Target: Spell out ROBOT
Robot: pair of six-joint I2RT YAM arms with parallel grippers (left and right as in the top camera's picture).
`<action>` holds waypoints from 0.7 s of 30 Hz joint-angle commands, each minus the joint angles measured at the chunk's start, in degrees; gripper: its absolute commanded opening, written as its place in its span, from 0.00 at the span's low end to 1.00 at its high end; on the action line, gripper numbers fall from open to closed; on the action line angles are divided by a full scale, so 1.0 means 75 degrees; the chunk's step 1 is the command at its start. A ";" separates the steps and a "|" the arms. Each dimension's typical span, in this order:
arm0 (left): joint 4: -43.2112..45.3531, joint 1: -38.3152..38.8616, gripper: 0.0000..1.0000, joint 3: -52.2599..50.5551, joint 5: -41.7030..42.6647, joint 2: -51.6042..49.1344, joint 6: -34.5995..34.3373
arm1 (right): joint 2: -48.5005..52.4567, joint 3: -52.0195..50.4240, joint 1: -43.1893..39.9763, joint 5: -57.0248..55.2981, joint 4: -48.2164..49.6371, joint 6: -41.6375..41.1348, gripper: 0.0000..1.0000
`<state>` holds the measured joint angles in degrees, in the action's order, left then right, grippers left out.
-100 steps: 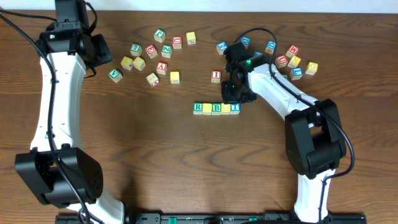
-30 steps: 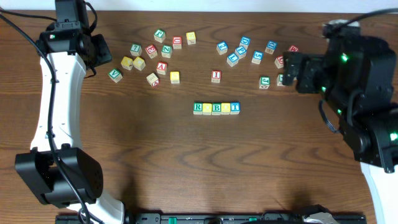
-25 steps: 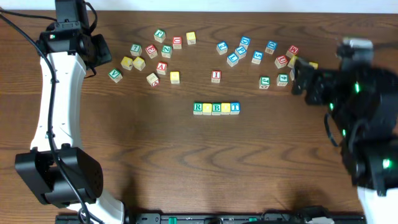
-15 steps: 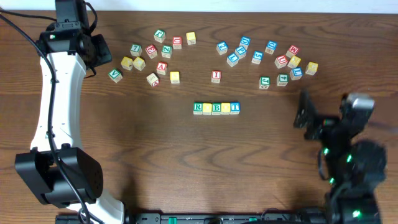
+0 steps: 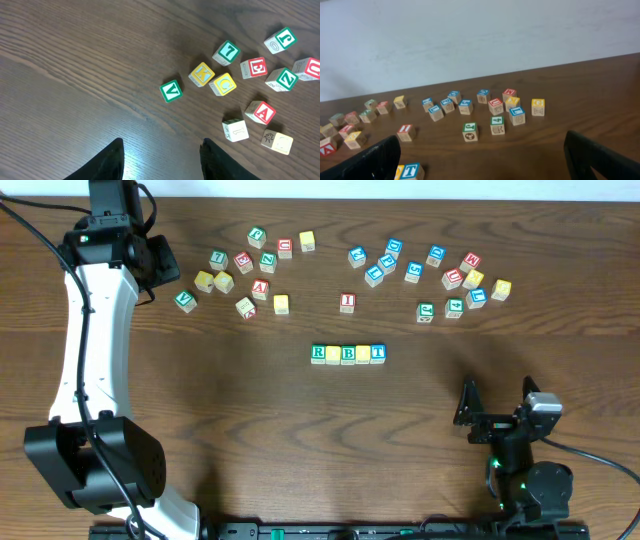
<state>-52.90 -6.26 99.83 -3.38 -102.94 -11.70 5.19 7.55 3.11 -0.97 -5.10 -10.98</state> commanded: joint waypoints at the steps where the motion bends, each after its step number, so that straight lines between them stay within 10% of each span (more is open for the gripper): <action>1: -0.0023 -0.0015 0.49 -0.0055 -0.0073 0.0093 0.0128 | -0.0391 -0.0286 -0.0061 0.0038 0.0023 0.0105 0.99; 21: -0.0023 -0.0015 0.48 -0.0055 -0.0073 0.0093 0.0128 | -0.0656 -0.0965 -0.0052 0.0006 0.0122 0.0224 0.99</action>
<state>-52.93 -6.26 99.83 -3.38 -102.94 -11.70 0.84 0.64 3.11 -0.91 -4.38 -10.74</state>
